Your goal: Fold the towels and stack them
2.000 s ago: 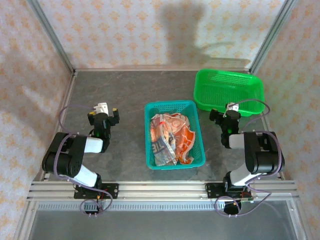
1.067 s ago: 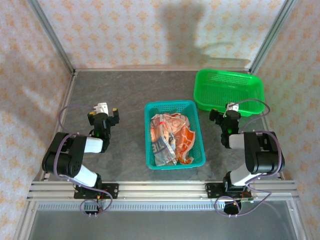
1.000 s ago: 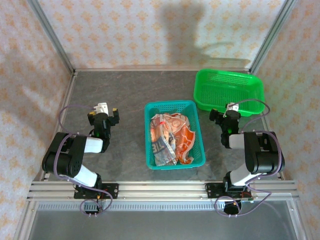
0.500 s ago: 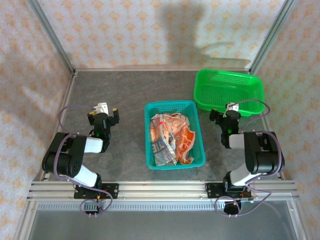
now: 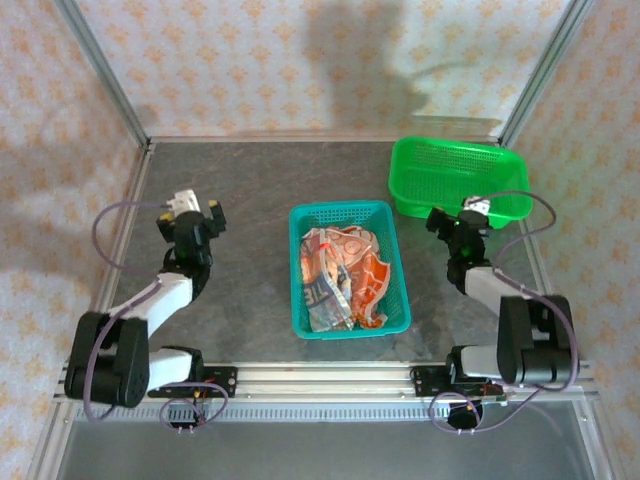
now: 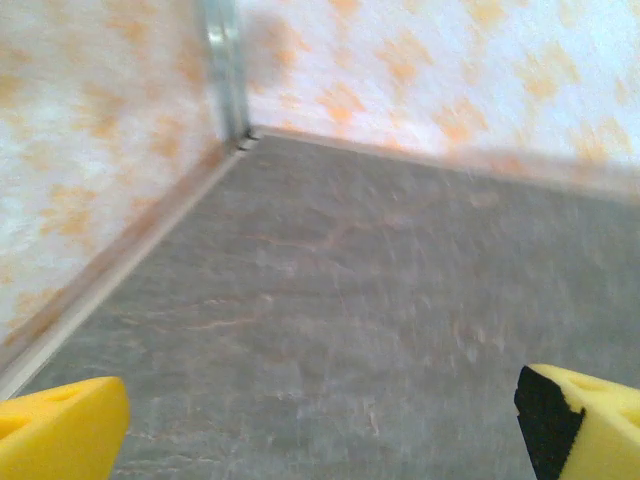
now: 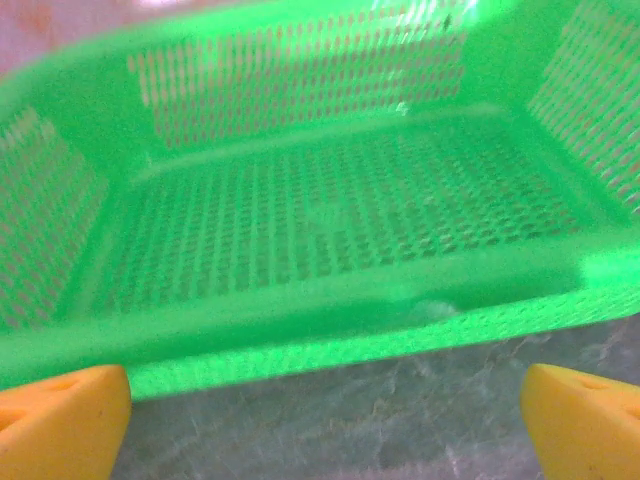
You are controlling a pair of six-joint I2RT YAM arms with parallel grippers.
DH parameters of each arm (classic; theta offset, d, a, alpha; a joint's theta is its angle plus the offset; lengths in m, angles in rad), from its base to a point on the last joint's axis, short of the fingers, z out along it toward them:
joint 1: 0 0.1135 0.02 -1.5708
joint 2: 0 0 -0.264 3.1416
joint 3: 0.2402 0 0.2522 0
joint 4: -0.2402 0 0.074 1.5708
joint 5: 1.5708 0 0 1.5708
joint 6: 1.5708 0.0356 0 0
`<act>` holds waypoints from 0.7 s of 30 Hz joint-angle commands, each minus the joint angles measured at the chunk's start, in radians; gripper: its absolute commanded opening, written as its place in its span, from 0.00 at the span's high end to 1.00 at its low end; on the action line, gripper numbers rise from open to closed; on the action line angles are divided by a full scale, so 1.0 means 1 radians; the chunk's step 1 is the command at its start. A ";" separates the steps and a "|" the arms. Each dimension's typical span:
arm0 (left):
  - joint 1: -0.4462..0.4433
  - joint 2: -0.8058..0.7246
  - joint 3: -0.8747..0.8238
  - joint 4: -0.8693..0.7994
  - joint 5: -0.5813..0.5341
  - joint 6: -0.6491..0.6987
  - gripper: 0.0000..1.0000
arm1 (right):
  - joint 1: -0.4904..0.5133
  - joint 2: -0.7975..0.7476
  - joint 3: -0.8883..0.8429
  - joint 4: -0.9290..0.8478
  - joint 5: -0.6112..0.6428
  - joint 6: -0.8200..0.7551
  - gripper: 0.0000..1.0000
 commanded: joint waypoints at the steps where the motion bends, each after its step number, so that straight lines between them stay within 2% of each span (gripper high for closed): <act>1: 0.005 -0.076 0.146 -0.458 -0.188 -0.269 0.00 | 0.002 -0.117 0.075 -0.281 0.161 0.194 0.01; 4: 0.009 -0.122 0.238 -0.655 -0.077 -0.273 0.00 | 0.001 -0.219 0.090 -0.357 0.152 0.281 0.01; 7: 0.024 -0.153 0.301 -0.811 0.055 -0.348 0.00 | 0.001 -0.321 0.075 -0.369 0.086 0.363 0.01; 10: 0.026 -0.189 0.302 -0.852 0.176 -0.403 0.00 | 0.001 -0.397 0.078 -0.433 0.123 0.515 0.01; 13: 0.026 -0.232 0.301 -0.876 0.238 -0.474 0.00 | 0.001 -0.411 0.115 -0.495 0.067 0.517 0.01; 21: 0.023 -0.295 0.339 -0.992 0.349 -0.523 0.00 | 0.002 -0.417 0.205 -0.661 -0.080 0.566 0.01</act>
